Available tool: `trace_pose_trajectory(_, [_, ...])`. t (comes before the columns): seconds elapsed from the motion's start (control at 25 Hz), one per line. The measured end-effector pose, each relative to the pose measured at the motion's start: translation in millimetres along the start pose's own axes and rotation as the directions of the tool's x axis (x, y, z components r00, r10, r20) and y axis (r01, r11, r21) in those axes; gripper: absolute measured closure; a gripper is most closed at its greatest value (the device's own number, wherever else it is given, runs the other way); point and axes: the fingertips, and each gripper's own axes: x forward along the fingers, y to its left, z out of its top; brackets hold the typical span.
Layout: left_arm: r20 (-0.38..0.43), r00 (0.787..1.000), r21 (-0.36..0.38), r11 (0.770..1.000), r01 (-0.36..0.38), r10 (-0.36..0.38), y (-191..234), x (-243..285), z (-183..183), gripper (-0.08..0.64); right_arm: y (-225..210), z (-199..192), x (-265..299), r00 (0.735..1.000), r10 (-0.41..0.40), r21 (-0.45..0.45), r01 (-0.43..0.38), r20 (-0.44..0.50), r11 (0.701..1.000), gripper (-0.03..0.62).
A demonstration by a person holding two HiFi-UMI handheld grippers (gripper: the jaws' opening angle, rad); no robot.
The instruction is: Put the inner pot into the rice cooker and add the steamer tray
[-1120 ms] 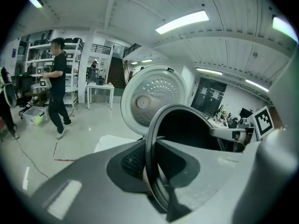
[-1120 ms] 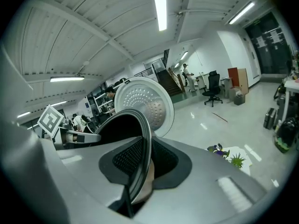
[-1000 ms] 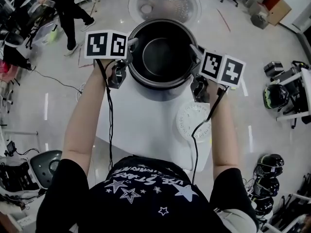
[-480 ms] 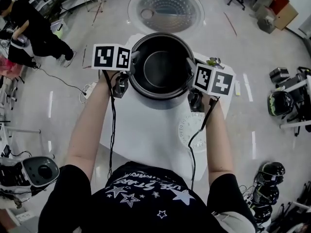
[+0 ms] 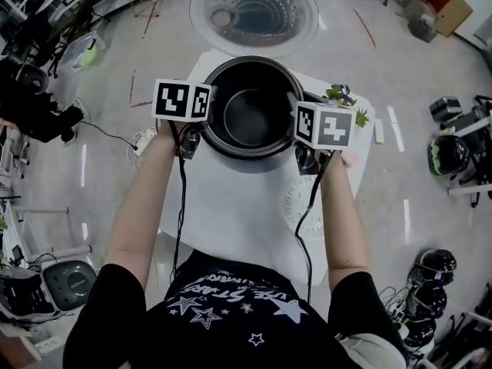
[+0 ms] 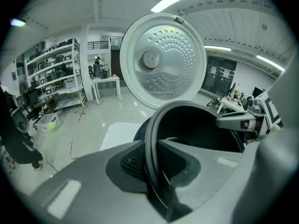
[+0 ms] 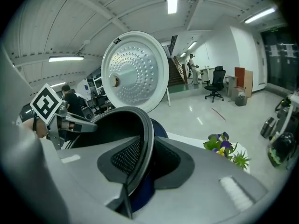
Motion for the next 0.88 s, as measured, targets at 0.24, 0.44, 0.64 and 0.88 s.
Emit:
trace_pose_trajectory(0.24, [-0.017, 1.000, 0.049, 0.999, -0.006, 0.007, 0.7, 5.9, -1.6, 0.488, -2.5, -5.6, 4.2, 0.997, -0.067, -0.090, 0.063, -0.044, 0.994, 0.465])
trace_pose_trajectory(0.44, [-0.015, 0.999, 0.135, 0.990, -0.040, 0.043, -2.0, 9.1, 1.5, 0.471, -5.5, -6.1, 5.0, 0.986, -0.169, -0.223, 0.164, -0.002, 0.961, 0.462])
trace_pose_trajectory(0.64, [0.029, 0.997, 0.267, 0.960, -0.083, 0.078, -4.2, 14.0, 7.3, 0.439, -8.9, -5.5, 4.8, 0.978, -0.208, -0.245, 0.206, 0.019, 0.947, 0.458])
trace_pose_trajectory(0.88, [0.042, 0.999, 0.265, 0.964, -0.002, -0.009, -16.1, 14.7, 2.9, 0.328, -2.4, -7.1, 1.7, 0.985, -0.170, -0.202, 0.175, 0.040, 0.964, 0.376])
